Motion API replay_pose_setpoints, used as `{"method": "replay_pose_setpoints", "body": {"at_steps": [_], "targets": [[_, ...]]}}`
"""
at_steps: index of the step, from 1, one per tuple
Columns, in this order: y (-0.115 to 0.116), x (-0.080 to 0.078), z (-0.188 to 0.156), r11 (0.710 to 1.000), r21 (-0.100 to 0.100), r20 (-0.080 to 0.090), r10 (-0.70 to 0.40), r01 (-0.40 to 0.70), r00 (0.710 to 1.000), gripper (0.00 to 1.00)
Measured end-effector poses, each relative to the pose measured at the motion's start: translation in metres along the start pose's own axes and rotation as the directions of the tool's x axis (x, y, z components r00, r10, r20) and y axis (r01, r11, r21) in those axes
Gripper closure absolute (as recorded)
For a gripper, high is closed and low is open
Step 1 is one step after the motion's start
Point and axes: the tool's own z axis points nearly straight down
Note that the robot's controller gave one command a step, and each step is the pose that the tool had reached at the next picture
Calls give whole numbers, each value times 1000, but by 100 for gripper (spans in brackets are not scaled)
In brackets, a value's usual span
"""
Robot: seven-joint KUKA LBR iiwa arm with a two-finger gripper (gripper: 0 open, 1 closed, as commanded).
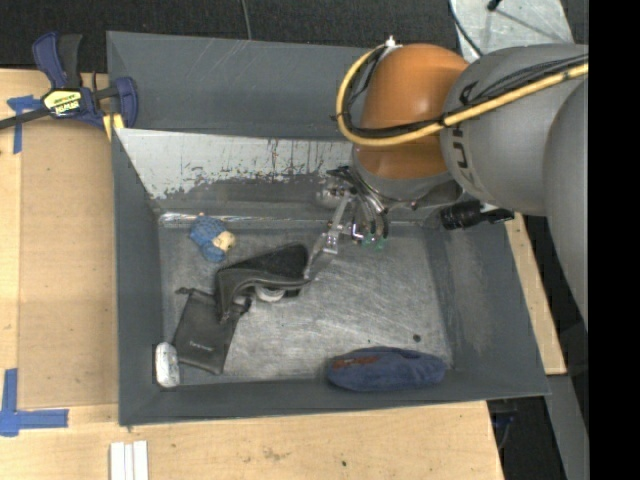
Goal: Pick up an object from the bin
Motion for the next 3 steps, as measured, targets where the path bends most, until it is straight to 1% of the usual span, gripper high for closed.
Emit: {"method": "replay_pose_setpoints", "body": {"at_steps": [1,2,3], "targets": [[26,23,86,1000,2,4,-30,30,1000,0],[27,24,87,999,3,1,-33,33,999,100],[12,24,-41,996,5,-3,-88,88,996,100]]}}
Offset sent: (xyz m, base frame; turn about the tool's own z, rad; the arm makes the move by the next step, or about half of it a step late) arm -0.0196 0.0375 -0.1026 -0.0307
